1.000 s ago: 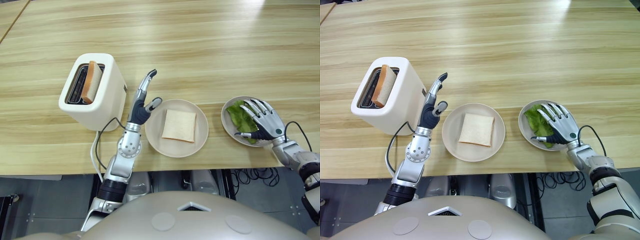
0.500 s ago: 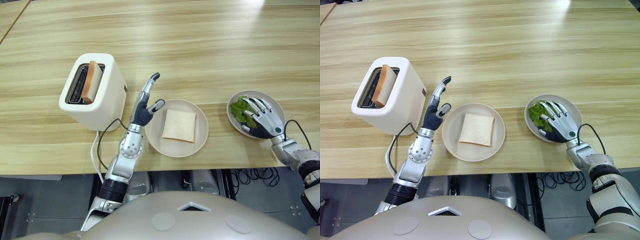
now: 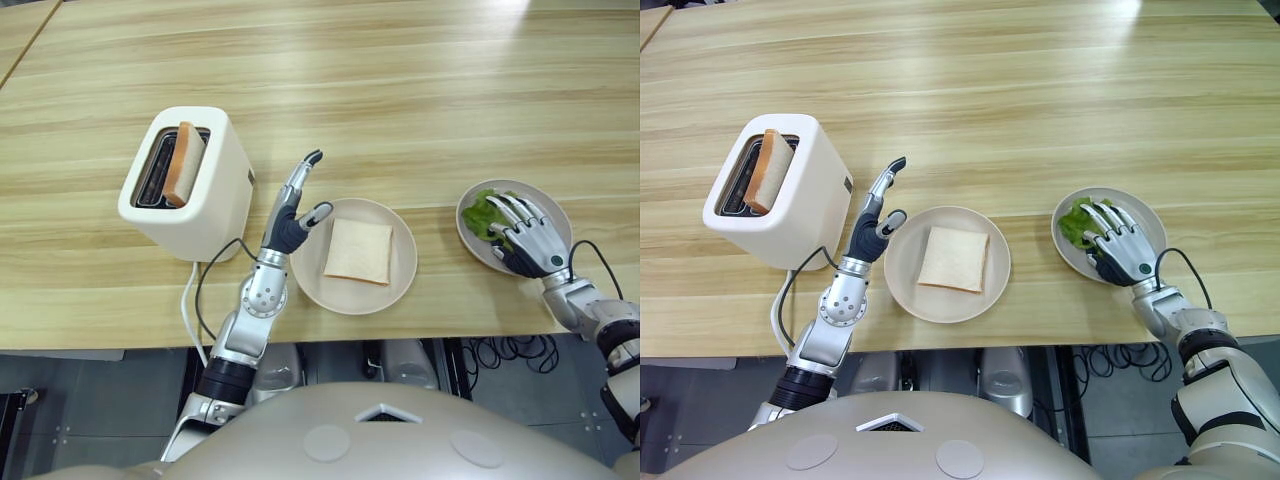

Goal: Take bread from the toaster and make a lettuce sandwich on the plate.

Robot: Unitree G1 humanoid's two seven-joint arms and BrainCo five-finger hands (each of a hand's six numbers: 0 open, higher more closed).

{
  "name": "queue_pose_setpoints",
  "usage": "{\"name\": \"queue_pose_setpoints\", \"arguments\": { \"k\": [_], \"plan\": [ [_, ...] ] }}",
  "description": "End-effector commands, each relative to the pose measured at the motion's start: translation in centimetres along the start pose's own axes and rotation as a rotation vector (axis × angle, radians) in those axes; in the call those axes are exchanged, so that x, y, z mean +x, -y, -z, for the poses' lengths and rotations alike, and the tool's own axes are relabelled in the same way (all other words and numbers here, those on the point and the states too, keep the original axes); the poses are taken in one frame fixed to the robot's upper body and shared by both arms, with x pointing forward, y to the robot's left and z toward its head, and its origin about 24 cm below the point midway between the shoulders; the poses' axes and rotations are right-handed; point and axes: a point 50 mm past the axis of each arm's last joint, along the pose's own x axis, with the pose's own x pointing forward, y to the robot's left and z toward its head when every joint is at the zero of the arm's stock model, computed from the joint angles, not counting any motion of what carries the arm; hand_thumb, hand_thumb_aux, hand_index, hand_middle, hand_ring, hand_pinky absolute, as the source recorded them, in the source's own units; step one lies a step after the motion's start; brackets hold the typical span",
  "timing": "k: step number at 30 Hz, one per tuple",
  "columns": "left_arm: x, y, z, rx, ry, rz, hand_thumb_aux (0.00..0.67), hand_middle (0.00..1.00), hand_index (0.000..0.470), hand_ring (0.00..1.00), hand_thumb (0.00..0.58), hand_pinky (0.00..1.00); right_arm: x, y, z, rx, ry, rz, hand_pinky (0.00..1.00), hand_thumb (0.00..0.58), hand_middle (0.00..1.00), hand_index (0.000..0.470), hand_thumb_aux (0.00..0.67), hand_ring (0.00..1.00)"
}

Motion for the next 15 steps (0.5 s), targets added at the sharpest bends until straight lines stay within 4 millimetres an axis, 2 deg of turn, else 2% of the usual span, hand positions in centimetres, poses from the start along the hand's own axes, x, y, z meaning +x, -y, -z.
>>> {"name": "queue_pose_setpoints", "arguments": {
  "k": [1,2,3,9,15],
  "plan": [
    [-0.1,0.1,0.5,0.004,-0.016,0.005,0.000,0.00,0.000,0.00,0.000,0.00,0.1,0.2,0.0,0.040,-0.018,0.017,0.00,0.580,0.00,0.460,0.670,0.00],
    [-0.1,0.1,0.5,0.006,-0.016,0.005,0.000,0.00,0.000,0.00,0.000,0.00,0.1,0.3,0.1,0.055,-0.026,0.028,0.00,0.580,0.00,0.460,0.670,0.00],
    [-0.1,0.1,0.5,0.006,-0.016,0.004,0.000,0.00,0.000,0.00,0.000,0.00,0.2,0.5,0.2,0.068,-0.032,0.042,1.00,0.580,1.00,0.460,0.670,1.00],
    [-0.1,0.0,0.6,0.009,-0.016,-0.003,0.000,0.00,0.000,0.00,0.000,0.00,1.3,2.3,0.8,0.138,-0.044,0.139,1.00,0.580,1.00,0.460,0.670,1.00],
    [0.2,-0.2,0.8,0.017,-0.012,-0.013,0.000,0.00,0.000,0.00,0.000,0.00,3.7,5.1,0.1,0.197,0.022,0.290,1.00,0.580,1.00,0.460,0.670,1.00]
  ]
}}
